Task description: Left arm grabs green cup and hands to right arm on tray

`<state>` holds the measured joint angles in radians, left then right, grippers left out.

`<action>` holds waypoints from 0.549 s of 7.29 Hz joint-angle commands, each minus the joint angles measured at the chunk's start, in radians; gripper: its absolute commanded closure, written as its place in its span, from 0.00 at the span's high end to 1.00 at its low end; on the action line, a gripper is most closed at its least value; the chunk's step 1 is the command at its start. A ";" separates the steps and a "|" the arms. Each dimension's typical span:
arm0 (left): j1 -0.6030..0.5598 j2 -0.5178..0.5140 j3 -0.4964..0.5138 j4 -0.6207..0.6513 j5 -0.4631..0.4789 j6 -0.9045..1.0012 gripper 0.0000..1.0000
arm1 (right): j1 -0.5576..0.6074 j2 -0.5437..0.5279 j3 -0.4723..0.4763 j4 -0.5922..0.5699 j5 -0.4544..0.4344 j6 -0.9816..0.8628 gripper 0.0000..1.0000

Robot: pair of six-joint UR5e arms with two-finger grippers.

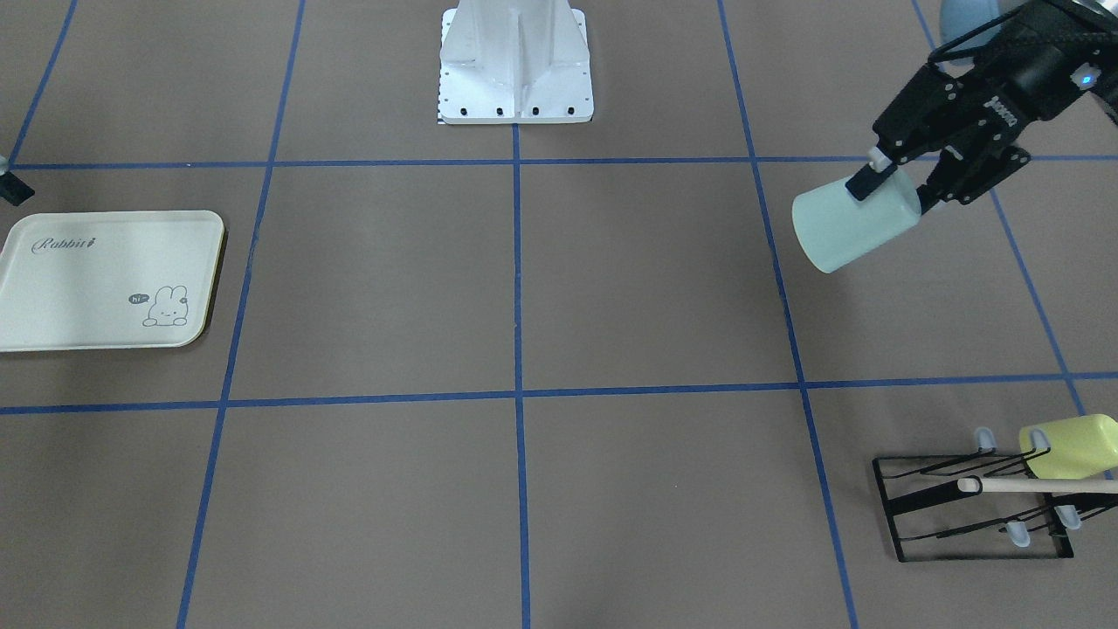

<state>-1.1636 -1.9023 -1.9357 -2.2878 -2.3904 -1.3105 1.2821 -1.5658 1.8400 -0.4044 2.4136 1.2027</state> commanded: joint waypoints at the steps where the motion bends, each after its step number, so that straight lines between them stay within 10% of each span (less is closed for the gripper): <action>1: 0.067 -0.058 -0.020 -0.064 0.000 -0.180 0.00 | -0.041 0.090 0.007 0.125 -0.028 0.253 1.00; 4: 0.131 -0.144 -0.037 -0.065 0.000 -0.321 0.00 | -0.228 0.127 0.015 0.402 -0.314 0.525 0.99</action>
<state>-1.0503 -1.9940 -1.9706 -2.3520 -2.3900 -1.5489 1.1381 -1.4560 1.8531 -0.1291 2.2301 1.6099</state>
